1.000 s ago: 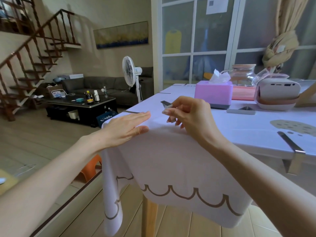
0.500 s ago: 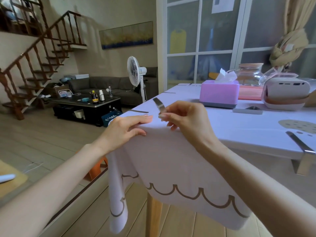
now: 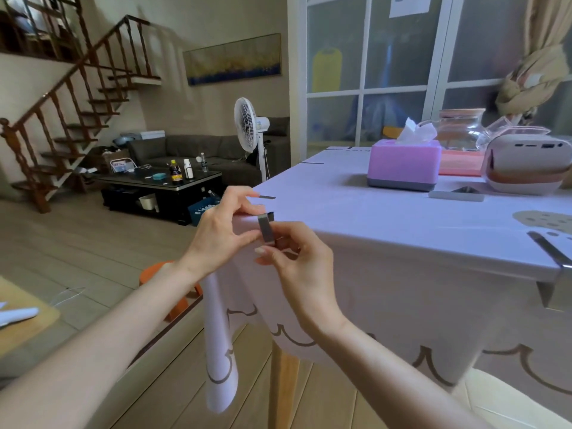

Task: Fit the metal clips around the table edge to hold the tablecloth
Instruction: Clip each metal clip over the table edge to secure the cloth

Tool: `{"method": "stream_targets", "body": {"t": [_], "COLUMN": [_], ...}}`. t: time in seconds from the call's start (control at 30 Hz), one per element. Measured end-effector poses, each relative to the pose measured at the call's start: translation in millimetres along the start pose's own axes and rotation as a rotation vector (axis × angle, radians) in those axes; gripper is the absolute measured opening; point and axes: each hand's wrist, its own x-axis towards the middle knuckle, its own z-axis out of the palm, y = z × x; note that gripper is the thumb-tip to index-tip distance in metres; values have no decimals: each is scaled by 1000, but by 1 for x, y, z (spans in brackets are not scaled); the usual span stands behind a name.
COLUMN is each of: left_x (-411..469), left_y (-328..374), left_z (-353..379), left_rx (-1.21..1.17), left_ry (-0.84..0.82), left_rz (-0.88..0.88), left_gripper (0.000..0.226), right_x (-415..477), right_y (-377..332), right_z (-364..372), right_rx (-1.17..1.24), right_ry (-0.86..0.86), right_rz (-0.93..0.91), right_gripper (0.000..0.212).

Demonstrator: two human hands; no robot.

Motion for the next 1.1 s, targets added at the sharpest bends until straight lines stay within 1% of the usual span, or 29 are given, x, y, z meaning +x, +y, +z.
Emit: {"method": "stream_targets", "body": {"t": [0.03, 0.13, 0.23, 0.3, 0.37, 0.43, 0.47, 0.53, 0.7, 0.8, 0.97, 1.1], "left_x": [0, 1, 3, 3, 4, 4, 4, 5, 6, 4, 4, 4], "left_y": [1, 0, -3, -3, -2, -1, -1, -2, -2, 0, 2, -3], "left_z": [-1, 1, 1, 1, 1, 1, 1, -1, -3, -2, -2, -7], "left_rx": [1, 97, 100, 92, 81, 61, 48, 30, 5, 7, -10, -9], "left_ry": [-12, -60, -50, -48, -61, -68, -71, -85, -106, -88, -86, -129], "left_rz": [10, 133, 164, 184, 188, 156, 143, 137, 126, 125, 148, 141], "left_gripper": [50, 32, 28, 27, 27, 29, 30, 30, 31, 31, 31, 28], "right_x": [-1, -1, -1, -2, -1, 5, 8, 13, 20, 22, 26, 29], "right_y": [3, 13, 25, 33, 37, 37, 36, 33, 28, 31, 34, 34], "right_z": [2, 8, 13, 13, 10, 6, 3, 0, -1, -2, -4, -7], "right_rx": [-5, -20, -80, -184, -407, -731, -857, -1002, -1066, -1106, -1104, -1097], "right_ry": [-1, 2, 20, 44, 111, 216, 253, 284, 271, 264, 207, 200], "right_rz": [-27, -122, -249, -368, -505, -659, -747, -850, -902, -919, -964, -1030], "right_gripper": [28, 27, 26, 26, 23, 20, 19, 18, 23, 19, 21, 17]}}
